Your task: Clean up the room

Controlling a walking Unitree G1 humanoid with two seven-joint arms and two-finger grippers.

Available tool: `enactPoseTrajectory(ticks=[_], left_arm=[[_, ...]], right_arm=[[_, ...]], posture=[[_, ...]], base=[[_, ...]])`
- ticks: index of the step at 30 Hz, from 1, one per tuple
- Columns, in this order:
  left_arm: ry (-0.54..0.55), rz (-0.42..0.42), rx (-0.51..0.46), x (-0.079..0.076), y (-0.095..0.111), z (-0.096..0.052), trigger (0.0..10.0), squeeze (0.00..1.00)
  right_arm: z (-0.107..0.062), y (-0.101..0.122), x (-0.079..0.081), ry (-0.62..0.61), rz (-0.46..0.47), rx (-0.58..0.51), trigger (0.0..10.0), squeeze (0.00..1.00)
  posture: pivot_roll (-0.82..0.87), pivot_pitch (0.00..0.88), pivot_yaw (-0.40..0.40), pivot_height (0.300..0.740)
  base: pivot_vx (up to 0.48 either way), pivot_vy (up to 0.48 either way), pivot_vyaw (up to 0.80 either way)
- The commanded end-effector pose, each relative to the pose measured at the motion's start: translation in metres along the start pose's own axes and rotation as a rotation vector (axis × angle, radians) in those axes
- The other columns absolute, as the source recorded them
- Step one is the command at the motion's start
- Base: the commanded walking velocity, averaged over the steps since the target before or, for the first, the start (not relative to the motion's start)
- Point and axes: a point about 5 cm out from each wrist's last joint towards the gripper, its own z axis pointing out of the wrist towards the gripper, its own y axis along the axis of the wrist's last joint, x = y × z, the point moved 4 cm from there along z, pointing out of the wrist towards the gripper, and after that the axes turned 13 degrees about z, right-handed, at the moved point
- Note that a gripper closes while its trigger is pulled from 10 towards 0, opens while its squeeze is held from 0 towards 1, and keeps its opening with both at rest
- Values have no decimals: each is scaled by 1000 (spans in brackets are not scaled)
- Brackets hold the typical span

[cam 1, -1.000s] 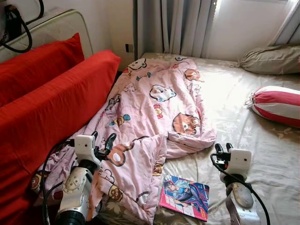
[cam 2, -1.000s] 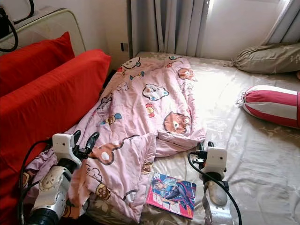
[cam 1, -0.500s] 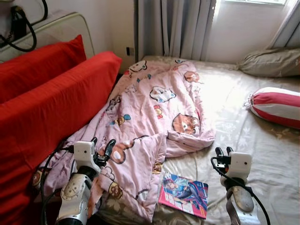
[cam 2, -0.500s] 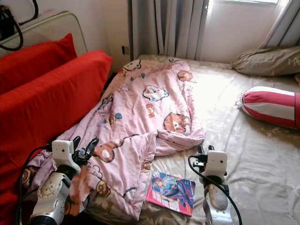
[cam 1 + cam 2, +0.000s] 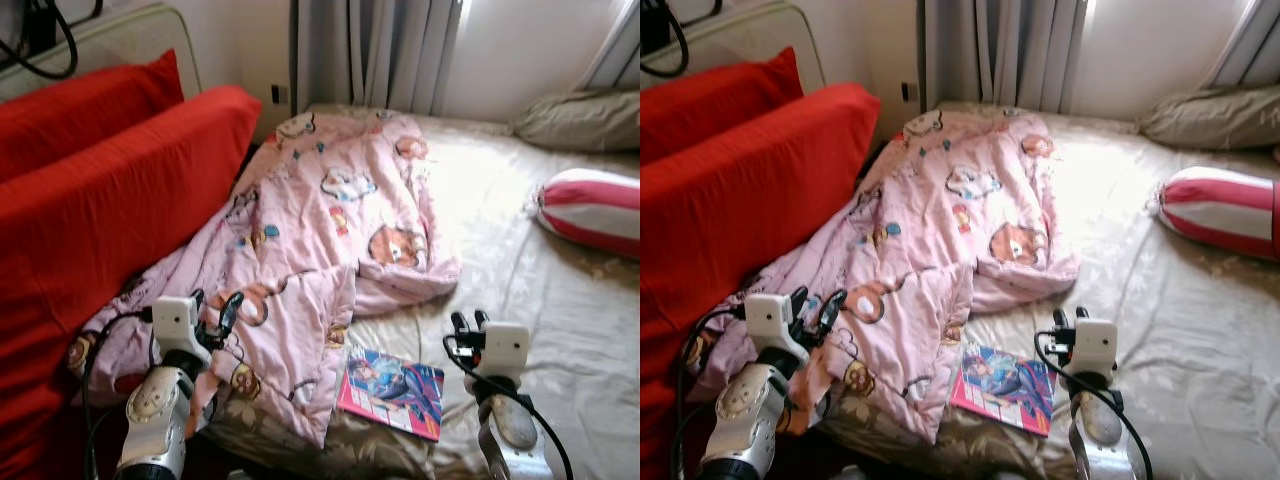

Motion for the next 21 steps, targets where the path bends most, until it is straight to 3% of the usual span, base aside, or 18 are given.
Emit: enactPoseTrajectory(ticks=[1, 6, 21], left_arm=[[-3, 4, 4, 2, 1, -1, 10000, 0], [-4, 2, 7, 1, 2, -1, 10000, 0], [-22, -4, 14, -2, 3, 1, 10000, 0]], right_arm=[[1, 0, 4, 13, -7, 15, 10000, 0], [1, -4, 10, 33, -4, 32, 10000, 0], [8, -1, 16, 44, 61, 37, 10000, 0]], posture=[[-42, 154, -25, 660], [-43, 164, -21, 630], [-42, 190, -9, 630]], base=[[0, 0, 0], [0, 0, 0], [0, 0, 0]])
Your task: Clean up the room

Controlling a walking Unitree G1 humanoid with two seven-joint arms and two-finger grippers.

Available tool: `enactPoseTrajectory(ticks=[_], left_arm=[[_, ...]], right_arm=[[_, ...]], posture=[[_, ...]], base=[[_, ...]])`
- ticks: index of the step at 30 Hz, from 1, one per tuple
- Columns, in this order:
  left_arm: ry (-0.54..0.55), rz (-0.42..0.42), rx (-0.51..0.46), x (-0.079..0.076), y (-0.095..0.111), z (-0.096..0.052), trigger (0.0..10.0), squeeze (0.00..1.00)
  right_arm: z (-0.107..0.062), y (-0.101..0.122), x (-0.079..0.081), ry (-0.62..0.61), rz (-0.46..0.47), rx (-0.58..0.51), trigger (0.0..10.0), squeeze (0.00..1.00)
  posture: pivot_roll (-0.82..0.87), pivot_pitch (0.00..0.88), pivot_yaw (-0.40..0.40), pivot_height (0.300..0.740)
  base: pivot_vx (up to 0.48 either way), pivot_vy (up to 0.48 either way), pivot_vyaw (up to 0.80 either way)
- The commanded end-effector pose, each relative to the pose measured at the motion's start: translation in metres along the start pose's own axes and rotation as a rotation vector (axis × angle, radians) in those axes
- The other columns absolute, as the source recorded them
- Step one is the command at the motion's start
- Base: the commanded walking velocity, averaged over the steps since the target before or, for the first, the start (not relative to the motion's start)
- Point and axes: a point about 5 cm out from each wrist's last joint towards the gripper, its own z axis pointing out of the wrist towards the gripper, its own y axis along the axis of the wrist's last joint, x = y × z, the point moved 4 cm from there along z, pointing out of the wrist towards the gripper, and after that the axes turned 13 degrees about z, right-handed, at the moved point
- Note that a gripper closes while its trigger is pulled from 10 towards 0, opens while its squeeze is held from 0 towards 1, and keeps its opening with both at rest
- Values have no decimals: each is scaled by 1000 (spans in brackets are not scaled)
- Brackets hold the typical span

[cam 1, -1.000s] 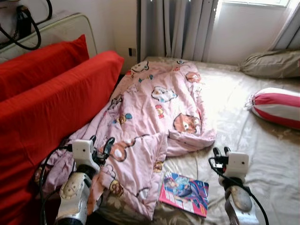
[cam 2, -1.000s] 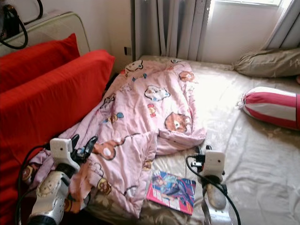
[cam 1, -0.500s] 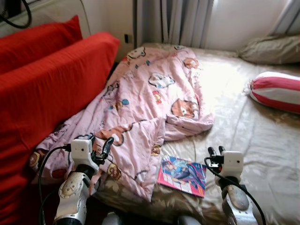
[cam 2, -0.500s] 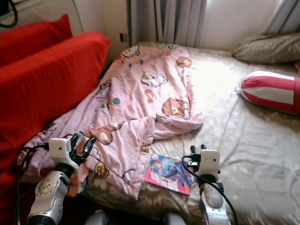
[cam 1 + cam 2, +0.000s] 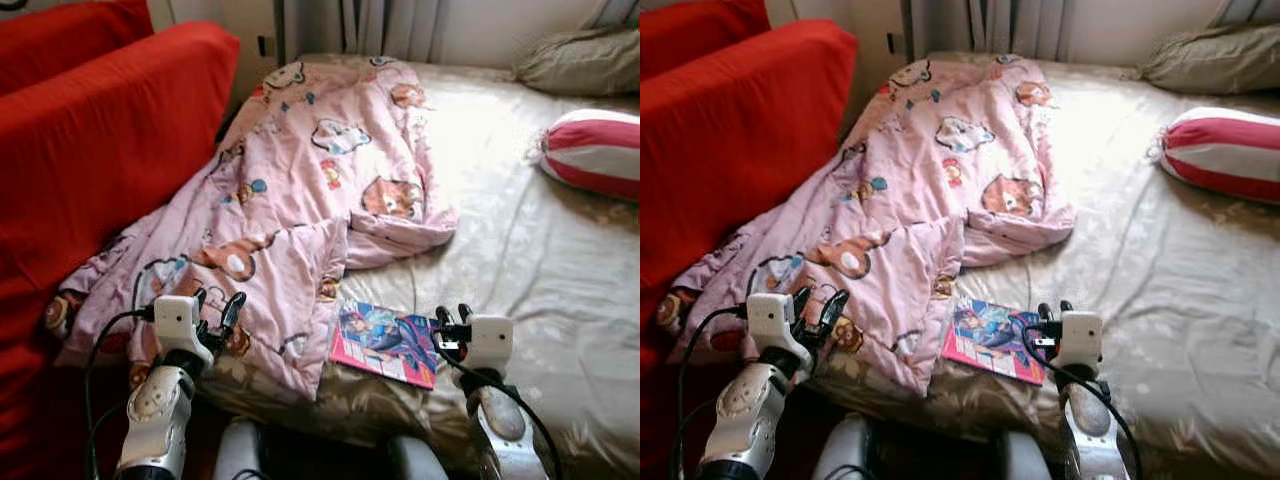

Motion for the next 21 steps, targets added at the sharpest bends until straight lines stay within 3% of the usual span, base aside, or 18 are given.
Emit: enactPoseTrajectory(ticks=[1, 16, 21], left_arm=[[-2, -1, 5, 1, 1, -1, 10000, 0], [-9, -7, 10, -2, 0, 0, 10000, 0], [-15, -10, 9, -6, 0, -1, 10000, 0]], right_arm=[[2, -5, 0, -4, 19, 29, 10000, 0], [4, -6, -2, -19, 11, 36, 10000, 0], [6, -9, 5, -9, 37, 47, 10000, 0]], posture=[[-40, 191, -10, 630], [-47, 192, -12, 612], [-44, 191, -15, 602]], base=[[0, 0, 0], [0, 0, 0], [0, 0, 0]])
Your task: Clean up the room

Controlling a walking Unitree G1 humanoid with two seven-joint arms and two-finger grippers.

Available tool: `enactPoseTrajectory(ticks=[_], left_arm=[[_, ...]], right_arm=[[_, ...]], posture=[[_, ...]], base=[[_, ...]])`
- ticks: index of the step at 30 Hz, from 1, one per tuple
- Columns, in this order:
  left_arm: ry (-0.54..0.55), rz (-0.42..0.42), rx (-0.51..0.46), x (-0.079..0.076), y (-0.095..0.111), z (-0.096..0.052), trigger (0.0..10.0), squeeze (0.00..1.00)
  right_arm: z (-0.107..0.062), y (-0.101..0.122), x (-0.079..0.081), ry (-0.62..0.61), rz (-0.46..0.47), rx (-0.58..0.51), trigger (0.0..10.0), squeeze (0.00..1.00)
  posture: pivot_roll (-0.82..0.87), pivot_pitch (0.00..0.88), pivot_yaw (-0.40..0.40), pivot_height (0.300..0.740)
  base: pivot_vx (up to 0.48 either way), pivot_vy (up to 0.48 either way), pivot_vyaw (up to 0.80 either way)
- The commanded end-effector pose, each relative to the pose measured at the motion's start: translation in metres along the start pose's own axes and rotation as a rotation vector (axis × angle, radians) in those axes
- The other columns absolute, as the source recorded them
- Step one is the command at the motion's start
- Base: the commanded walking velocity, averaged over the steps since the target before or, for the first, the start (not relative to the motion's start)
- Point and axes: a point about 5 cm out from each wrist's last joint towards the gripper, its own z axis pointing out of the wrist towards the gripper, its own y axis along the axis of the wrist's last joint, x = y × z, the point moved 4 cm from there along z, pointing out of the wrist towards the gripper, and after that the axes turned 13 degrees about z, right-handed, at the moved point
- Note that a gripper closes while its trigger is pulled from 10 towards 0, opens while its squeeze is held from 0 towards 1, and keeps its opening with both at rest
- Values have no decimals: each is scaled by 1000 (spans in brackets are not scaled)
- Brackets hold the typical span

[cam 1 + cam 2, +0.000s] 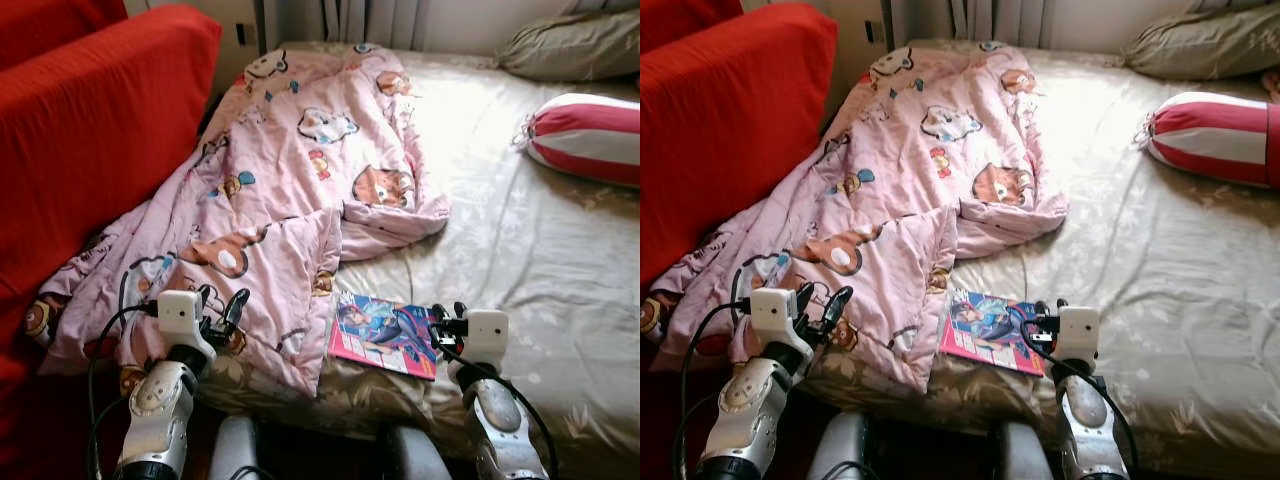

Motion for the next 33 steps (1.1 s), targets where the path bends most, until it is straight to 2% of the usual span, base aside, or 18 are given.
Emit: enactPoseTrajectory(ticks=[1, 4, 9, 17, 24, 28, 30, 33], left_arm=[[-3, -7, 9, -3, -3, -3, 10000, 0], [-3, -7, 11, -3, -3, -3, 10000, 0], [-2, -7, 11, -3, -3, -3, 10000, 0], [-7, -12, 16, -5, -4, -3, 10000, 0], [-13, -11, 25, -5, -5, -2, 10000, 0], [-16, -11, 24, -7, -5, -2, 10000, 0], [-20, -12, 22, -8, -5, -2, 10000, 0], [-21, -12, 21, -8, -5, -1, 10000, 0]], right_arm=[[-1, -8, 1, 4, 16, 35, 10000, 0], [-2, -7, 4, 21, -8, 24, 10000, 0], [-2, -10, 3, 23, 4, 41, 10000, 0], [-2, -27, 7, 73, 11, 127, 10000, 0], [-1, -27, 11, 104, -2, 130, 10000, 0], [-2, -27, 18, 156, -35, 120, 10000, 0], [-2, -29, 15, 129, 3, 129, 10000, 0], [-2, -29, 14, 126, 3, 128, 10000, 0]], posture=[[-44, 190, -15, 592], [-45, 190, -17, 577], [-42, 191, -19, 577], [-43, 191, -21, 577], [-41, 192, -19, 577], [-44, 191, -16, 577], [-45, 192, -16, 577], [-45, 193, -15, 577]], base=[[0, 0, 0], [0, 0, 0], [0, 0, 0], [0, 0, 0], [0, 0, 0], [0, 0, 713], [0, 0, 200], [0, 0, 0]])
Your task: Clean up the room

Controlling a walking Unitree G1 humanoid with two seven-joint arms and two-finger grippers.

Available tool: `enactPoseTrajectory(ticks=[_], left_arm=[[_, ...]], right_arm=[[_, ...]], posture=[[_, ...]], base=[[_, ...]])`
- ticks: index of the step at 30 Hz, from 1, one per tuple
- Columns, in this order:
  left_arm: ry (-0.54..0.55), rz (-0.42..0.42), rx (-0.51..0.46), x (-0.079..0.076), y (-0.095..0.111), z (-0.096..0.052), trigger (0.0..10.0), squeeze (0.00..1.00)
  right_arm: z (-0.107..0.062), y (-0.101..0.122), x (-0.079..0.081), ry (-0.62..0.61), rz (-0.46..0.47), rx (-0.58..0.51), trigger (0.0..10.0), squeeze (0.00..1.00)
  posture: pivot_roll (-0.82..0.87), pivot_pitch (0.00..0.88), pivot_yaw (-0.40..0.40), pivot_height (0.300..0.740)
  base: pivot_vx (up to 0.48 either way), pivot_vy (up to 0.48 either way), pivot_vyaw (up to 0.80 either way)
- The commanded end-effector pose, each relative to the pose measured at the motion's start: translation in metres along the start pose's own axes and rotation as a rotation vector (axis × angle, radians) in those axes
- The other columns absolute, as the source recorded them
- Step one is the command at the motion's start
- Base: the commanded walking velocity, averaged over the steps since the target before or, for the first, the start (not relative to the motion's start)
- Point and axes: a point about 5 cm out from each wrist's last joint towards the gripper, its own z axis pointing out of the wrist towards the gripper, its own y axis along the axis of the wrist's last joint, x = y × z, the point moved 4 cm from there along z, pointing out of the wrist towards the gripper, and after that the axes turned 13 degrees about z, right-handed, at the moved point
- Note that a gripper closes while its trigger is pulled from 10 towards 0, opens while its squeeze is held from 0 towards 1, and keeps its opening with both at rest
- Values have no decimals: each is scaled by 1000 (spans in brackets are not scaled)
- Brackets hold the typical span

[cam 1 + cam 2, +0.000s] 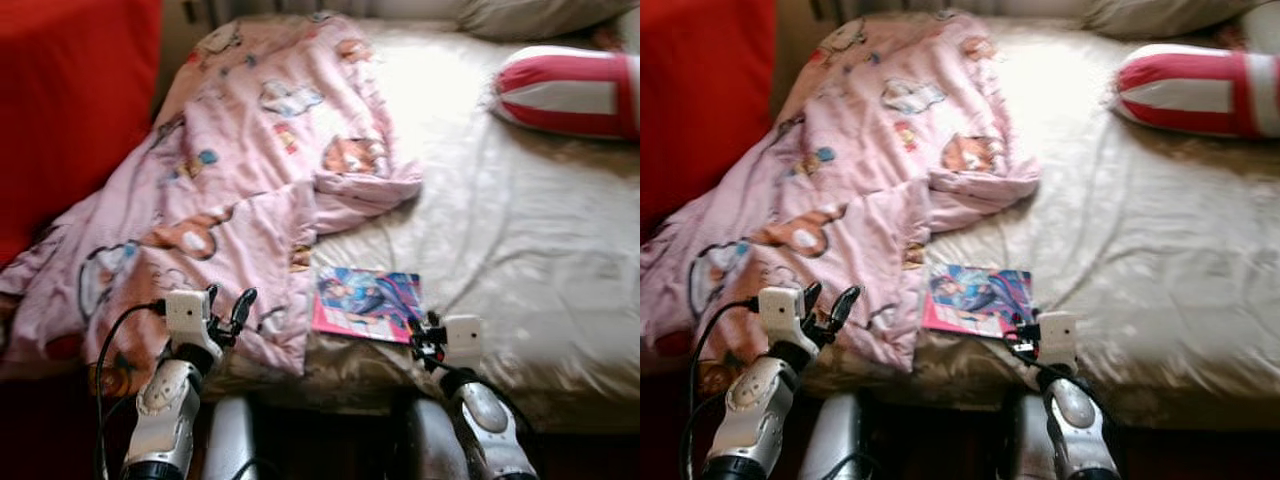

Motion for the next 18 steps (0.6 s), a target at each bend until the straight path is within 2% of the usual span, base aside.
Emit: enactPoseTrajectory(ticks=[1, 6, 18], left_arm=[[-11, -3, 16, -3, -3, -1, 10000, 0], [-15, -2, 14, -3, -3, -1, 10000, 0], [-17, -4, 16, -4, -3, -3, 10000, 0]], right_arm=[[-6, -10, -9, -31, 15, 35, 10000, 0], [-5, -13, -9, -27, 27, 52, 10000, 0], [-6, -27, -31, -180, 146, 136, 10000, 0]], posture=[[-45, 193, -15, 577], [-45, 193, -15, 577], [-30, 212, -14, 577]], base=[[0, 0, 0], [0, 0, 0], [273, 0, 0]])
